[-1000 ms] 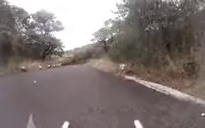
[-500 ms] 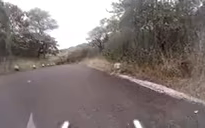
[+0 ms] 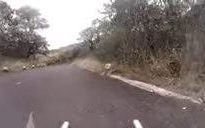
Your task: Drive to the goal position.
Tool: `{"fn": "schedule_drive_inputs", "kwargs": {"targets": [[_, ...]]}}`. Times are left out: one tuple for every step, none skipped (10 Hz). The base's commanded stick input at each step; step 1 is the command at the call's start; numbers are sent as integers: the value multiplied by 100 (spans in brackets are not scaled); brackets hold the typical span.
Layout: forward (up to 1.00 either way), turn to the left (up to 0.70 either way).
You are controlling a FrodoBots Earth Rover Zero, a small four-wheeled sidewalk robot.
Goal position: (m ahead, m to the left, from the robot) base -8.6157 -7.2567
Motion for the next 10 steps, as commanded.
{"fn": "schedule_drive_inputs", "kwargs": {"targets": [[0, -50], [0, -50], [0, -50], [0, -50], [0, -50], [0, -50], [0, -50], [0, -50], [0, -50], [0, -50]]}}
